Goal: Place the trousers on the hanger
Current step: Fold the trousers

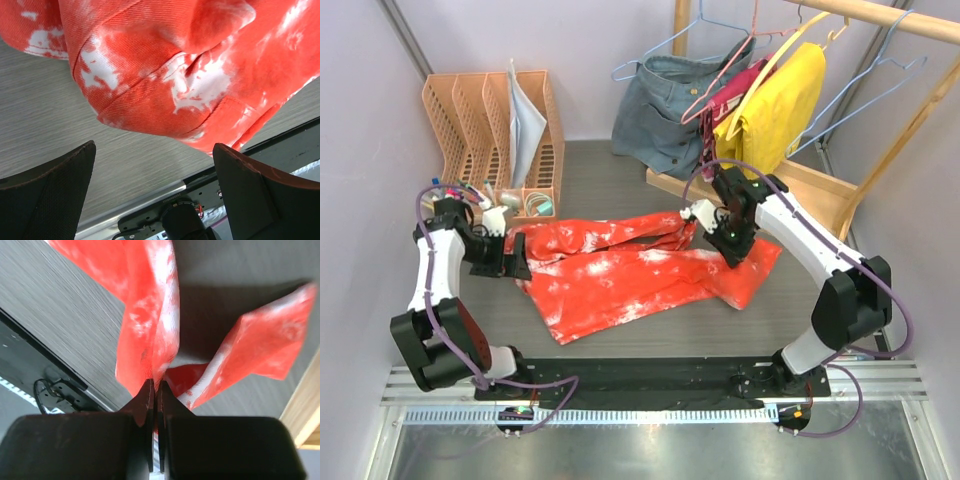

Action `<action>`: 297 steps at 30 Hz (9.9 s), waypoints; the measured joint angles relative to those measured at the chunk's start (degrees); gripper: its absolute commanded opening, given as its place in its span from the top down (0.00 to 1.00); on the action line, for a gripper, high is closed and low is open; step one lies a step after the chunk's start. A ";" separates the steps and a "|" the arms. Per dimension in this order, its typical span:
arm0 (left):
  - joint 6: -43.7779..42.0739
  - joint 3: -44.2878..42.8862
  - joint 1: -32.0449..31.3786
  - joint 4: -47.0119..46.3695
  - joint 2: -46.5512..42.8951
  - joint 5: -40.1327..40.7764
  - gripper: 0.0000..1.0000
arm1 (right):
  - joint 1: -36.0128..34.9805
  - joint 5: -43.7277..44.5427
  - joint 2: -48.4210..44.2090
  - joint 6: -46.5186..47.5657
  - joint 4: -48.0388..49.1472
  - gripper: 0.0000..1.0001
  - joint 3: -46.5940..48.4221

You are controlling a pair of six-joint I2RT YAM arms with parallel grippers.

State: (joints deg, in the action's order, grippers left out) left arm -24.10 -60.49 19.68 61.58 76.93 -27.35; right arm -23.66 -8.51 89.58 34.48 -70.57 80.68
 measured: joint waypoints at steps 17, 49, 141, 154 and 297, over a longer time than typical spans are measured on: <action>-1.46 2.10 0.63 -2.25 11.37 -0.90 0.21 | 8.24 2.21 -1.73 -3.28 4.87 0.99 -8.92; -7.30 1.79 1.64 -6.43 17.49 -1.97 0.43 | 8.74 2.64 -1.05 -4.09 4.72 0.99 -8.83; -12.09 -1.11 8.70 3.48 15.56 -3.72 0.35 | 5.18 7.34 1.95 -5.86 9.27 0.99 -14.49; -2.27 -1.75 3.06 -7.85 21.68 1.90 0.59 | 5.18 7.54 1.95 -5.99 9.03 0.99 -14.49; -19.39 4.35 17.51 -0.28 9.90 20.79 0.39 | 12.55 11.08 1.16 9.01 26.40 0.75 -30.73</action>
State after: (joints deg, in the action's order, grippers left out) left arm -43.48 -56.14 37.19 61.30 86.83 -6.57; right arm -11.11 2.57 90.74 43.48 -44.16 49.95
